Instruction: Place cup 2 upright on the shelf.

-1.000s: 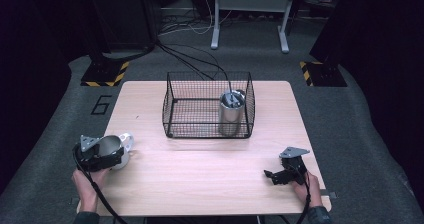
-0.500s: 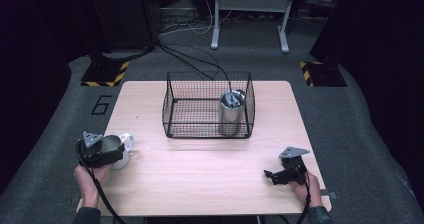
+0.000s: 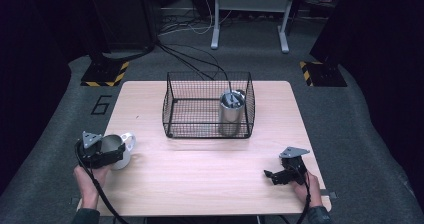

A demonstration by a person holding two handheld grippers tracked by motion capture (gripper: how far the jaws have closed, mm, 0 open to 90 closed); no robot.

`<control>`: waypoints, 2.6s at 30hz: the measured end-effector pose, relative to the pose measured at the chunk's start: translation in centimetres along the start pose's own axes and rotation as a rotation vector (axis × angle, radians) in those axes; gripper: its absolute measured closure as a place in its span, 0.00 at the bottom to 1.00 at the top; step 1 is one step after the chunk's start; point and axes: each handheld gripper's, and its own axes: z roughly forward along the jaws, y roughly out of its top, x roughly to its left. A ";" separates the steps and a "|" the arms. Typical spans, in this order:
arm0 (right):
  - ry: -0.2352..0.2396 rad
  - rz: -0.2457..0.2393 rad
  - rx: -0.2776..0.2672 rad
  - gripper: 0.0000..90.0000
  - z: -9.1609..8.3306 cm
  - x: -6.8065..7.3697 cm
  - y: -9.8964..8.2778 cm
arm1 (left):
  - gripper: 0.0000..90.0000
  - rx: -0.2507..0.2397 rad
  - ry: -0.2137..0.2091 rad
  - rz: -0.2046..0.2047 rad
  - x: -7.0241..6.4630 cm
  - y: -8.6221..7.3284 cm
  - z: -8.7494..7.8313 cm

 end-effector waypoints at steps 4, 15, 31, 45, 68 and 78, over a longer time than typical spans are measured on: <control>0.000 0.000 0.000 0.00 0.0 0.0 0.0 | 0.07 -0.002 -0.012 0.016 -0.6 0.4 -0.4; 0.000 -0.001 0.000 0.00 0.0 0.0 0.0 | 0.07 -0.039 -0.062 0.079 -3.2 1.9 -1.5; 0.000 -0.001 -0.001 0.00 0.0 0.0 0.0 | 0.07 -0.048 -0.113 0.143 -5.6 2.9 -2.0; 0.000 -0.001 -0.001 0.00 0.0 0.0 0.0 | 0.06 -0.041 -0.171 0.187 -7.3 3.5 -2.1; 0.000 -0.001 0.000 0.00 0.0 0.0 0.0 | 0.06 -0.046 -0.259 0.260 -10.3 5.2 -1.8; 0.000 -0.001 -0.001 0.00 0.0 0.0 0.0 | 0.06 -0.044 -0.299 0.303 -11.5 6.2 -1.6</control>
